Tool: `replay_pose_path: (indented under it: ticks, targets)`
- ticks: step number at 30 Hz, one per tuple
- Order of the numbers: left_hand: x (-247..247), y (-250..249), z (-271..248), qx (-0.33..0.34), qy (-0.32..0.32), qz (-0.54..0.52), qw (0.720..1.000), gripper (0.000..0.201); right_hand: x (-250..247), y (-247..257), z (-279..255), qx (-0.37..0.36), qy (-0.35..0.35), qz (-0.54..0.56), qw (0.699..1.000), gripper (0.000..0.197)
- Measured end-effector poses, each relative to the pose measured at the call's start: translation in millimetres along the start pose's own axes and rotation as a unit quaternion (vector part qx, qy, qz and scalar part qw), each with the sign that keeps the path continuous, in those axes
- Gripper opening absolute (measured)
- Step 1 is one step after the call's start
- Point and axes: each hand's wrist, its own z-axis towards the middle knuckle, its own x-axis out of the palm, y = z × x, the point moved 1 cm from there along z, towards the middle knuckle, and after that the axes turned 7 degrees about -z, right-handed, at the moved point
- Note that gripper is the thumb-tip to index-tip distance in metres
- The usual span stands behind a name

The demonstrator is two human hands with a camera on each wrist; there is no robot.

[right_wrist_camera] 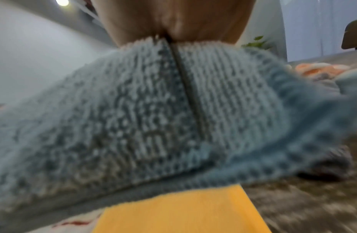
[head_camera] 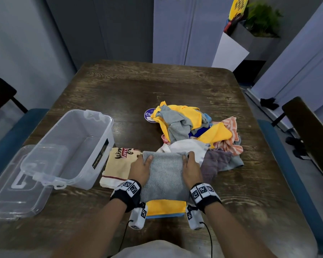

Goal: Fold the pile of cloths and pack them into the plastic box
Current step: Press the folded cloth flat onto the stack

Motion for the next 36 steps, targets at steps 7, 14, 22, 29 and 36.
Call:
replay_pose_path:
  ticks: [7,14,22,29,36]
  targets:
    - [24,53,-6,-0.110,0.054,0.068,0.990,0.053,36,-39,-11,0.035,0.105,-0.063,0.992,0.021]
    - [37,75,0,-0.157,0.051,0.079,0.983,0.057,61,-61,0,0.071,0.140,-0.092,0.983,0.032]
    - [38,85,14,-0.195,-0.005,0.097,0.976,0.060,64,-81,27,0.117,0.148,0.005,0.982,0.028]
    - [45,86,21,-0.200,-0.024,0.080,0.976,0.057,80,-85,31,0.111,0.119,0.038,0.986,0.018]
    - [46,79,11,-0.109,-0.054,0.109,0.987,0.051,74,-83,29,0.085,0.031,-0.001,0.996,0.013]
